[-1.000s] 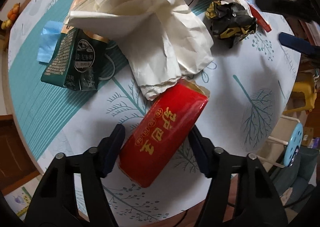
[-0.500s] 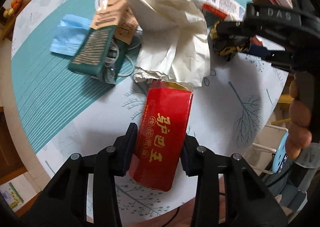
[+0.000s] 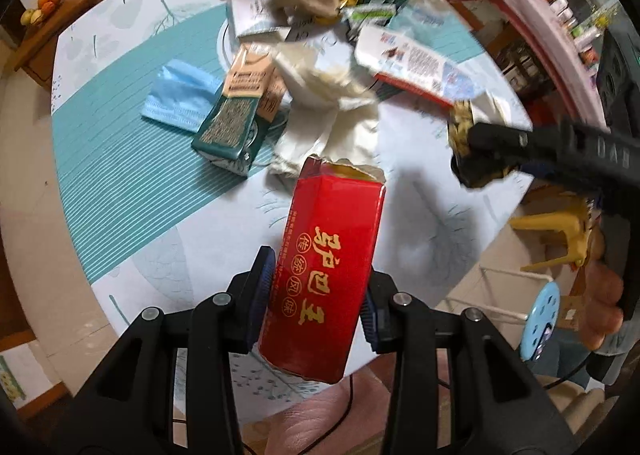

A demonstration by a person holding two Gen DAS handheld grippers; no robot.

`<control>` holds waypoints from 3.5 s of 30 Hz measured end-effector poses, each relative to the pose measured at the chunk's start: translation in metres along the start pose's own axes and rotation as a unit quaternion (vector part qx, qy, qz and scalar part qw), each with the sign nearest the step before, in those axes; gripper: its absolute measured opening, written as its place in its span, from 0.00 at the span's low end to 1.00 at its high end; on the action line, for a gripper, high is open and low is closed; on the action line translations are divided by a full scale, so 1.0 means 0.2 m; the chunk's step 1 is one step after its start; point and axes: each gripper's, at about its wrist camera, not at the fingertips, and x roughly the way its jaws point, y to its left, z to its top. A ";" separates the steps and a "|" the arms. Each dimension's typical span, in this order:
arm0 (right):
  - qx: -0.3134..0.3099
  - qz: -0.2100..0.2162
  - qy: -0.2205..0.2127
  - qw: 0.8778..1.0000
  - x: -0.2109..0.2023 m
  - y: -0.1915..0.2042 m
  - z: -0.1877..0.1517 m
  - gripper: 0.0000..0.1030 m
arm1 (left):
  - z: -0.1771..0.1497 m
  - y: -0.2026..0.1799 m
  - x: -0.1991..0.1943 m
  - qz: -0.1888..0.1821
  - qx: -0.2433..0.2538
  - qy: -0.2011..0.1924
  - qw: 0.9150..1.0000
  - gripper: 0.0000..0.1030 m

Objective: Collect trash
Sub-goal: 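Carry the red box and foil wrapper down to the black bin with both tools, then open both tools over the bin and lift back toward the table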

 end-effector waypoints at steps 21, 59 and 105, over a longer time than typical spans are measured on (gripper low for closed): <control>-0.194 0.007 0.006 0.981 -0.50 -0.42 -0.28 0.54 | -0.44 -0.77 -0.08 0.044 -0.083 -0.105 0.990 0.34; -0.225 -0.009 0.066 0.972 1.02 -1.65 -0.83 0.73 | -1.08 -1.05 1.61 0.095 -0.147 -0.077 0.982 0.55; -0.280 0.028 -0.115 0.953 -0.70 -0.29 -0.55 0.73 | -0.57 -0.73 -0.44 0.141 -0.134 -0.231 0.953 0.56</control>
